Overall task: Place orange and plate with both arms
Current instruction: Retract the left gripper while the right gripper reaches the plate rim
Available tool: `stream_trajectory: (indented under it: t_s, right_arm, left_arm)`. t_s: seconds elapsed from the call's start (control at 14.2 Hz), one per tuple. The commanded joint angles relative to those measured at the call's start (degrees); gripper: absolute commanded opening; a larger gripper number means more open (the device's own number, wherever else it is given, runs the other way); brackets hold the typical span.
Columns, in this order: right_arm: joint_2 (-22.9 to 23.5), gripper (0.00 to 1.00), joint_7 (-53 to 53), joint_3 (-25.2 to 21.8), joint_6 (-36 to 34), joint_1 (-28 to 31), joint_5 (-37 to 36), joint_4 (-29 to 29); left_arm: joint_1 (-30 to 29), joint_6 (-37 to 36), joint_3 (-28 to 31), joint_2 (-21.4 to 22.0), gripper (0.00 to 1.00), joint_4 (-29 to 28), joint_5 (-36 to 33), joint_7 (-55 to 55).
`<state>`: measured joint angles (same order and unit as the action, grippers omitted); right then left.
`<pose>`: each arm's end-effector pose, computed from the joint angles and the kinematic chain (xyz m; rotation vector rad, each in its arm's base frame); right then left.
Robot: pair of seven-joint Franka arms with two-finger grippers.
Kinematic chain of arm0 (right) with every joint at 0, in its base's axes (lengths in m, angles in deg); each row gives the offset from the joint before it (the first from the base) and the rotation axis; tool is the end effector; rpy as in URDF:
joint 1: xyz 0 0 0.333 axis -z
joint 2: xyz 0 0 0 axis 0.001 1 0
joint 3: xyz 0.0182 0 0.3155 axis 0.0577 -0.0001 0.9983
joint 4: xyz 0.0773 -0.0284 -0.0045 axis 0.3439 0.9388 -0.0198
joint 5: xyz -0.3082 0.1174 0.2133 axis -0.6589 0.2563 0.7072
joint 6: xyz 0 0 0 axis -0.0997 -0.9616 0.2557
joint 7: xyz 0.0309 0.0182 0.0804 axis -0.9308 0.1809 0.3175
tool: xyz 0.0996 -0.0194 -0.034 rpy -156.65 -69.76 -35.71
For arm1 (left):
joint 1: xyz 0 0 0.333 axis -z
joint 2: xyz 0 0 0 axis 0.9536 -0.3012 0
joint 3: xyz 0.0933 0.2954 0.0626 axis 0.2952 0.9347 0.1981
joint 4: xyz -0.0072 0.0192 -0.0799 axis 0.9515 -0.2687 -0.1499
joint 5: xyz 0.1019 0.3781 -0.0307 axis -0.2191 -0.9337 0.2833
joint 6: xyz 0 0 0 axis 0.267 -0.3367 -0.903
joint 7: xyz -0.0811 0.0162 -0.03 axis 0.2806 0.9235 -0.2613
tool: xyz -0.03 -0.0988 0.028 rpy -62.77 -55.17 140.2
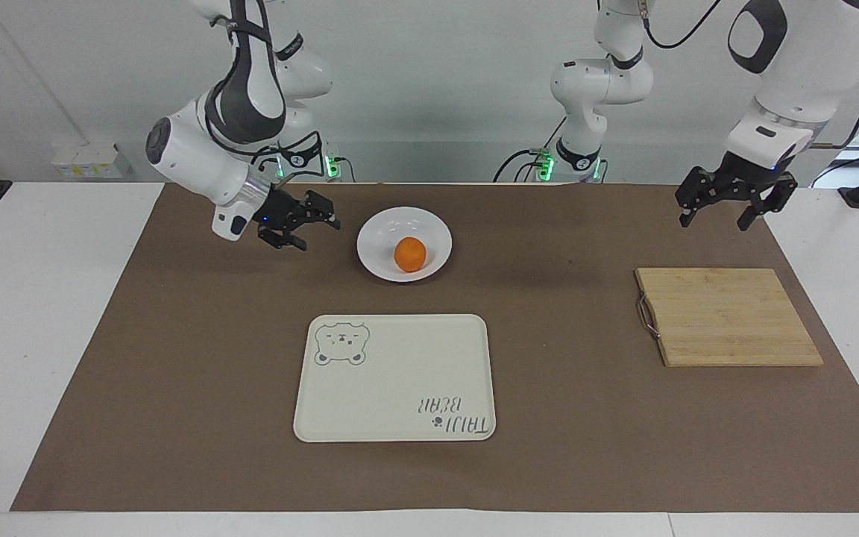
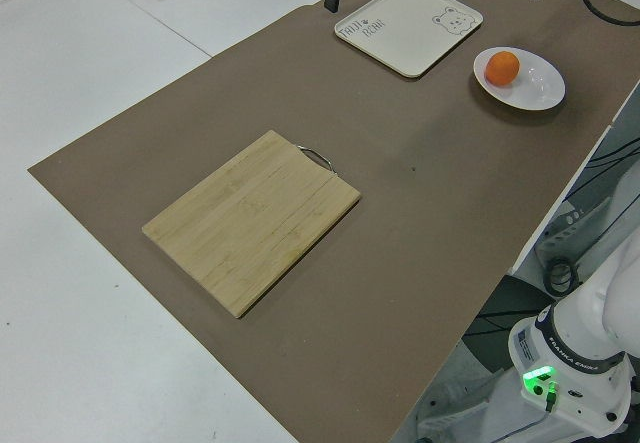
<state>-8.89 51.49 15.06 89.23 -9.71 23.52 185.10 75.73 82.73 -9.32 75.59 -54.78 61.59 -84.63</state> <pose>0.4579 0.0749 0.3491 -2.4715 -0.1498 0.1415 0.5639 -0.0375 0.6474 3.1258 -0.2594 0.0151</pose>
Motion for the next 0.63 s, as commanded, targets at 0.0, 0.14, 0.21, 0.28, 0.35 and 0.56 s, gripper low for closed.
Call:
stream_trajectory:
  t_s: [0.0, 0.14, 0.21, 0.28, 0.35, 0.56]
  right_arm:
    - [-1.3, 1.0, 1.9, 0.0, 1.1, 0.2, 2.8, 3.7]
    - [-1.1, 1.0, 1.9, 0.0, 1.1, 0.2, 4.1, 4.4]
    - [-0.8, 1.0, 2.3, 0.0, 1.2, 0.2, 5.9, 5.3]
    - [0.0, 1.0, 4.5, 0.0, 1.5, 0.2, 7.9, 6.2]
    - [1.3, 1.0, 7.3, 0.0, 1.6, 0.2, 10.9, 6.9]
    - [2.9, 1.0, 10.2, 0.0, 4.4, -0.5, 14.9, 8.5]
  left_arm:
    - [0.1, -3.5, -0.5, -2.4, 1.0, 4.2, -1.1, -0.6]
    - [-0.3, -3.1, -0.5, -2.0, 1.0, 3.0, -1.1, -0.6]
    - [-0.1, -3.0, -0.5, -1.6, 1.0, 2.2, -0.9, -0.6]
    - [0.1, -2.4, -0.4, 0.7, 1.0, -1.4, -0.9, -0.6]
    - [-0.1, -1.7, -0.4, 2.7, 1.0, -4.6, -1.0, -0.8]
    - [-0.2, -0.8, -0.5, 3.3, 1.0, -5.5, -0.9, -0.6]
